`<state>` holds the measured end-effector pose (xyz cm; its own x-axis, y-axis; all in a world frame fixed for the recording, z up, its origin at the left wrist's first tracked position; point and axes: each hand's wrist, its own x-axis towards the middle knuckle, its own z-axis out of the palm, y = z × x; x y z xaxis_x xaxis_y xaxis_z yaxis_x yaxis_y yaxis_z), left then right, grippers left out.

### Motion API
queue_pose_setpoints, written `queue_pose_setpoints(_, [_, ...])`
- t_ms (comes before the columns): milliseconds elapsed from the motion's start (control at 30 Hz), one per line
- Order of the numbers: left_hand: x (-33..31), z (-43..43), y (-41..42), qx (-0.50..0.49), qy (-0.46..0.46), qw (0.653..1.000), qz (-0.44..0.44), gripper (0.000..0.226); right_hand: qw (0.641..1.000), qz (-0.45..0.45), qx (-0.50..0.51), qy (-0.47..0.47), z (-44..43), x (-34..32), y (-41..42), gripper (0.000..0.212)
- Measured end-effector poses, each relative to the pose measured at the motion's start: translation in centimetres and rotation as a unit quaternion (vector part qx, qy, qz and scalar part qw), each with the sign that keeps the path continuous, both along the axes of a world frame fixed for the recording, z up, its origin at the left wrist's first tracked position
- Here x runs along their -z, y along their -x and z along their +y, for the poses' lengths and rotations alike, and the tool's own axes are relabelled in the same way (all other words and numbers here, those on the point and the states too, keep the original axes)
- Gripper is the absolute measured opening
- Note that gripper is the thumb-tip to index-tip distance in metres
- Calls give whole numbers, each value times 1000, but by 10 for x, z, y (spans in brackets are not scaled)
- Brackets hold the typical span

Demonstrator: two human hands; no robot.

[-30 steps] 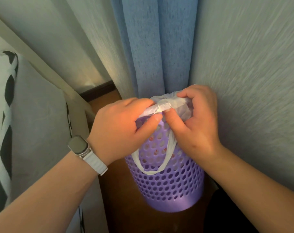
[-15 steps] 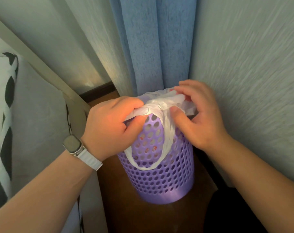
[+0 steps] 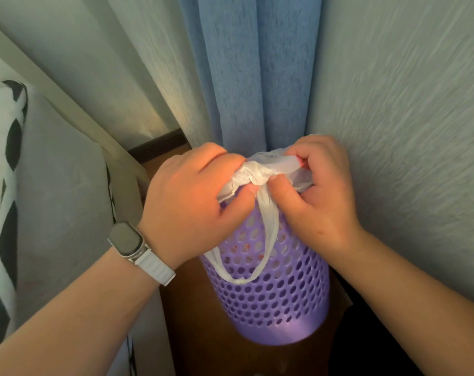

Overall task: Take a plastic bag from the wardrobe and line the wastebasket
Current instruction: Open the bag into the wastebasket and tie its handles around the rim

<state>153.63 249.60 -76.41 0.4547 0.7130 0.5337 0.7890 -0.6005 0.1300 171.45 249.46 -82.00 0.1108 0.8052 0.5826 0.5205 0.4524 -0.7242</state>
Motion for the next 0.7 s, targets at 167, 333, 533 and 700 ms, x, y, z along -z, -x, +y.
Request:
queue_pose_setpoints(167, [8,-1,3,-16,28,999,-4,35,1000,-4,6,29,-3,-2,5,22])
queue_pose_setpoints(333, [7,3,7,30,57,998,22,47,999,-9,30,18,-4,-1,4,24])
queue_pose_setpoints(533, [13,4,14,99,113,988,-36,49,999,-5,35,17,-5,-1,3,22])
queue_pose_setpoints(700, [11,4,12,75,79,994,-16,36,999,12,36,35,-6,-1,4,24])
